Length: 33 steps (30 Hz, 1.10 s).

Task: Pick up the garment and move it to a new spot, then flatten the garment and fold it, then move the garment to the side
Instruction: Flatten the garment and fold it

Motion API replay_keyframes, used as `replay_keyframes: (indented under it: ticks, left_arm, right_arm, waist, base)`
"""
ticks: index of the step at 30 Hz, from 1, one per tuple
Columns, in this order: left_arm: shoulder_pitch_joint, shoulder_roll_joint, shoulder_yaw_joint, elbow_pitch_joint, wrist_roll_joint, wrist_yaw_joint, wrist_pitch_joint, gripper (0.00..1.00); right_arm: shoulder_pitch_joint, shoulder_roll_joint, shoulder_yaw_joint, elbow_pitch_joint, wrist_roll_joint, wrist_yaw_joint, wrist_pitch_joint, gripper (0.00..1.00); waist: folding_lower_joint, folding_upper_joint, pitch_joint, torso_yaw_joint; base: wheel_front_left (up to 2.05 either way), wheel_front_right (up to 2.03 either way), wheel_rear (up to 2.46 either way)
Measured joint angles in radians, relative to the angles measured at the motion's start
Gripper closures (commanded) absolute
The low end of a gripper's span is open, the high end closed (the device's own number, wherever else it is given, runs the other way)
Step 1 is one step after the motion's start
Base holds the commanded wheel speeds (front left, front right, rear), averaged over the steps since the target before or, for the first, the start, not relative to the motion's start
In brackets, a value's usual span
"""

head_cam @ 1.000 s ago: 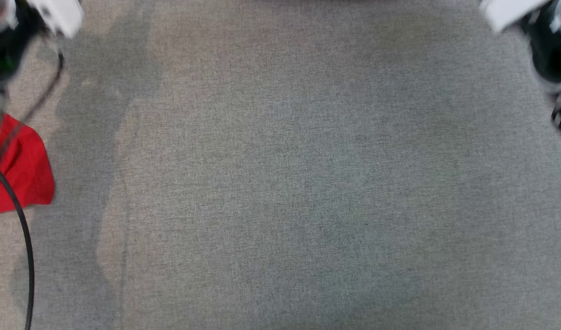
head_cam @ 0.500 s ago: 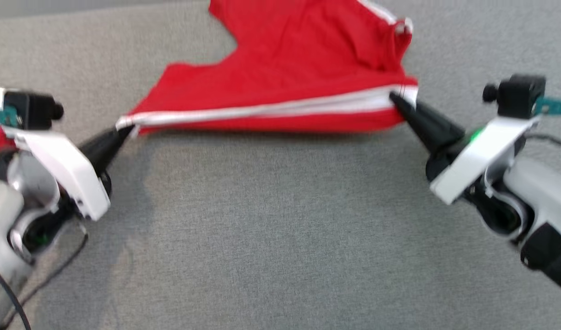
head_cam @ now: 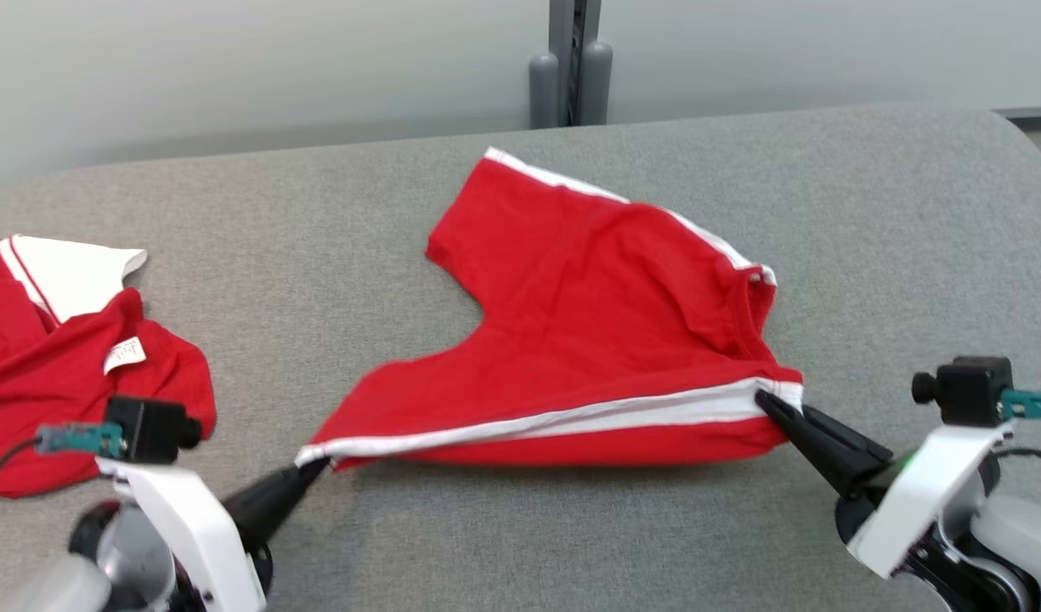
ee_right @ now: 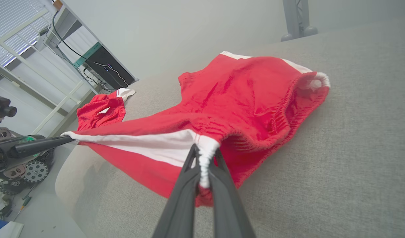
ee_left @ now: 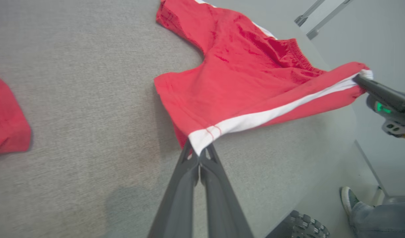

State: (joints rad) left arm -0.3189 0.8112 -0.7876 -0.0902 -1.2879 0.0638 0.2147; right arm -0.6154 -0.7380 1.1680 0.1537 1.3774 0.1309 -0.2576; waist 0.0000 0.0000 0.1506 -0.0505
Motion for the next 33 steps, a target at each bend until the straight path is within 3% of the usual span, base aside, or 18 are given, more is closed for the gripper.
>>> replay_keyframes:
  ticks: [10,16,21,25,33]
  left_arm:
    - [0.182,0.077,0.021,-0.203,-0.069,0.078,-0.063,1.00]
    - [0.173,0.091,0.020,-0.225,-0.057,0.095,-0.044,1.00]
    - [0.090,0.084,0.026,-0.198,-0.032,0.086,-0.004,1.00]
    - [0.017,0.063,0.039,-0.163,-0.042,0.051,0.036,1.00]
    - [-0.174,0.064,0.037,-0.052,-0.051,-0.004,0.210,1.00]
  right_arm:
    - [0.311,-0.050,-0.239,-0.133,-0.058,0.000,-0.003,1.00]
    - [0.360,-0.049,-0.253,-0.150,-0.101,0.000,-0.003,1.00]
    - [0.330,-0.031,-0.249,-0.147,-0.109,0.000,0.025,1.00]
    - [0.303,-0.013,-0.253,-0.129,-0.093,0.000,0.067,1.00]
    - [0.192,0.027,-0.262,-0.102,-0.061,0.000,0.201,1.00]
  waist:
    - [0.0000,0.0000,-0.044,0.026]
    - [0.0000,0.0000,-0.044,0.019]
    - [0.0000,0.0000,-0.025,0.006]
    - [0.0000,0.0000,-0.001,-0.013]
    - [0.0000,0.0000,0.066,-0.066]
  base:
    - [0.00,0.00,0.00]
    - [0.00,0.00,0.00]
    - [0.00,0.00,0.00]
    - [0.00,0.00,0.00]
    - [0.00,0.00,0.00]
